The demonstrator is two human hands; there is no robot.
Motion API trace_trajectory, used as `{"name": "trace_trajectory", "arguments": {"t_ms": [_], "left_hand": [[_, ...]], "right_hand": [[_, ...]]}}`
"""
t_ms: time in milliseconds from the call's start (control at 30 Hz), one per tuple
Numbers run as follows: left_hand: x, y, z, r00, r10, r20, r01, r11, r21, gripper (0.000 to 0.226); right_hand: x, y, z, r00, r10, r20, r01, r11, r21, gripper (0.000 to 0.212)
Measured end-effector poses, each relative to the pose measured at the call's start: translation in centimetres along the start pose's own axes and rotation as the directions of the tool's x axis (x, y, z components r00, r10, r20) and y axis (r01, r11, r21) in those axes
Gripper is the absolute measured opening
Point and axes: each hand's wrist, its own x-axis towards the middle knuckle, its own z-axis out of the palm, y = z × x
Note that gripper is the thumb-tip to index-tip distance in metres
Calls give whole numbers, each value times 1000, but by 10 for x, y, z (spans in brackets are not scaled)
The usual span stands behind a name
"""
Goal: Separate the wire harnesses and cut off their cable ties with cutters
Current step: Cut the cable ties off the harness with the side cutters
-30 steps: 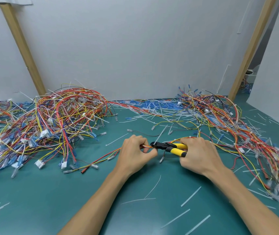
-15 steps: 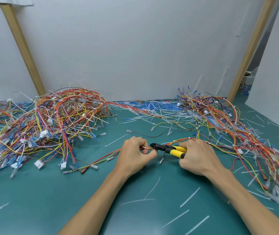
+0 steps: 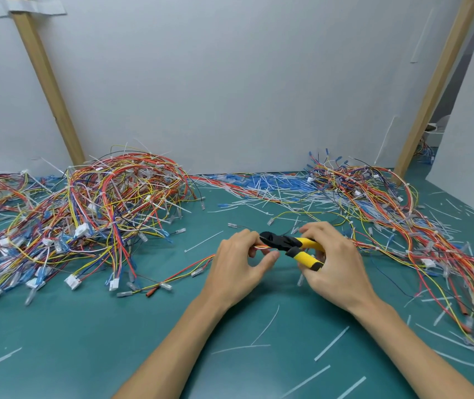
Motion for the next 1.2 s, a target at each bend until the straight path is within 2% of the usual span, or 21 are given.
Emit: {"name": "trace_trajectory", "arguments": {"t_ms": [67, 233, 400, 567, 700, 867, 967, 1067, 1200], "left_hand": [[0, 1, 0, 1000, 15, 10, -15, 1000, 1, 9], [-2, 8, 0, 999, 51, 6, -50, 990, -136, 35], [1, 6, -2, 998, 60, 14, -59, 994, -97, 36], [6, -8, -15, 987, -107, 119, 120, 987, -105, 18], [11, -10, -25, 958, -188, 218, 251, 916, -312, 9], [15, -6, -34, 904, -248, 349, 401, 777, -485, 27], [14, -7, -38, 869, -245, 430, 447, 759, -473, 30], [13, -8, -39, 824, -267, 501, 486, 786, -382, 35], [11, -12, -39, 843, -243, 480, 443, 819, -365, 20]], "right_hand": [[-1, -1, 1, 999, -5, 32, 4, 1000, 13, 30], [-2, -2, 1, 999, 39, 17, -37, 994, -106, 27], [1, -5, -7, 991, 126, -50, -129, 990, -57, 20], [6, 2, -12, 965, 232, -119, -234, 972, 0, 24], [10, 11, -13, 936, 333, -114, -325, 942, 86, 23], [11, 22, -11, 895, 435, -97, -413, 891, 190, 28], [13, 25, -10, 863, 502, -53, -470, 838, 277, 19], [15, 27, -12, 812, 583, -11, -520, 732, 440, 15], [17, 28, -16, 759, 648, 55, -536, 575, 619, 22]]}}
